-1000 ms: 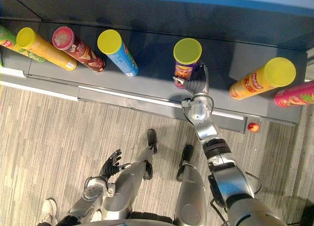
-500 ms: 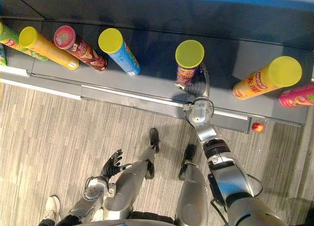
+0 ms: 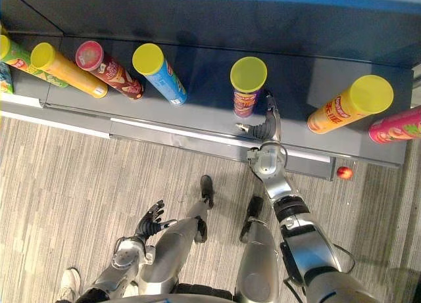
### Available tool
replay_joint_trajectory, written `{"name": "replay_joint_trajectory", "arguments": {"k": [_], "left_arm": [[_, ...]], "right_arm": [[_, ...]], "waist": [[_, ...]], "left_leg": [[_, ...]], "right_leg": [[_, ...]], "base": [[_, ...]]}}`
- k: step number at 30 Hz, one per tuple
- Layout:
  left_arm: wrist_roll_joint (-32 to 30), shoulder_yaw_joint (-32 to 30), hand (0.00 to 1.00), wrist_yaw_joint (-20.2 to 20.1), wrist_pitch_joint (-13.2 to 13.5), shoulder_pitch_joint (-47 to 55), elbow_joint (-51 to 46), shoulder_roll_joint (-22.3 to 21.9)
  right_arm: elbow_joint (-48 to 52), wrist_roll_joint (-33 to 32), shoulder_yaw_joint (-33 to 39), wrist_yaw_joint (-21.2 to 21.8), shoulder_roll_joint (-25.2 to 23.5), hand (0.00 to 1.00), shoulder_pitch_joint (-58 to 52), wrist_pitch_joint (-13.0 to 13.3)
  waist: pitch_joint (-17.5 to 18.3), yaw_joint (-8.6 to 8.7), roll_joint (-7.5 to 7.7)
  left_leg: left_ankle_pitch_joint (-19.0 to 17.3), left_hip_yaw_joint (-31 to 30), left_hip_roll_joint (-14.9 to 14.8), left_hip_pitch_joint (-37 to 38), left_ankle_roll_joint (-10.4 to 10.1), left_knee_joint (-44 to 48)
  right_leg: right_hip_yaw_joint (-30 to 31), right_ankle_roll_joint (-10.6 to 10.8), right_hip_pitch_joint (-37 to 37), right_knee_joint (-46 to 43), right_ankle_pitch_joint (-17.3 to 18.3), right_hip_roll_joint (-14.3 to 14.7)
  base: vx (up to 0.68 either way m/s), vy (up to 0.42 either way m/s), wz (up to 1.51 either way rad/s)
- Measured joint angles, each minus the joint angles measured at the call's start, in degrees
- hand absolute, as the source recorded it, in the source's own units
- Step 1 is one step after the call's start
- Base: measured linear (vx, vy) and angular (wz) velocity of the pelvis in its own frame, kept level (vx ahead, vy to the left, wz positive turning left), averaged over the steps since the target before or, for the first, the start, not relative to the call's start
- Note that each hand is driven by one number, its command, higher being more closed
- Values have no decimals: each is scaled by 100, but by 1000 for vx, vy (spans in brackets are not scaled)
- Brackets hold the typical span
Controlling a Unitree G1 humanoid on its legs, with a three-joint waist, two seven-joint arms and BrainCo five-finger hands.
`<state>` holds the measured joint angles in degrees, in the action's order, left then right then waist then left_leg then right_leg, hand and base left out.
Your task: Put the gum and the chips on the shelf.
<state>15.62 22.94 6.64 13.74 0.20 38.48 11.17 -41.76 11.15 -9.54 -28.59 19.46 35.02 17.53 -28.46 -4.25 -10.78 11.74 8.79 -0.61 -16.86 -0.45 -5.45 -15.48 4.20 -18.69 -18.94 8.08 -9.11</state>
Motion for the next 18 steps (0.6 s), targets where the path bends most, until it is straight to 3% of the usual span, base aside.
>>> {"name": "replay_joint_trajectory", "arguments": {"k": [8, 12, 18], "left_arm": [[-77, -218, 0, -12, -17, 52, 273, 0], [-106, -647, 0, 36, -52, 168, 617, 21], [-334, -1004, 0, -23, -166, 304, 1079, 17]], "right_arm": [[96, -1, 226, -31, -163, 0, -580, -82], [319, 4, 247, -21, -435, 0, -1079, -85], [325, 20, 239, 60, -655, 0, -2142, -83]], "waist": [[28, 192, 66], [160, 246, 303], [742, 253, 577]], "left_leg": [[-9, 50, -38, 201, -17, 1], [-58, 198, -83, 293, -85, 2], [-163, 299, -121, 549, -213, 0]], "right_leg": [[33, 108, 338, 348, -104, 77], [158, 110, 439, 539, -187, 143], [245, 132, 773, 832, -237, 214]], "base": [[26, -28, -3], [59, -34, -17], [93, -38, -11]]}}
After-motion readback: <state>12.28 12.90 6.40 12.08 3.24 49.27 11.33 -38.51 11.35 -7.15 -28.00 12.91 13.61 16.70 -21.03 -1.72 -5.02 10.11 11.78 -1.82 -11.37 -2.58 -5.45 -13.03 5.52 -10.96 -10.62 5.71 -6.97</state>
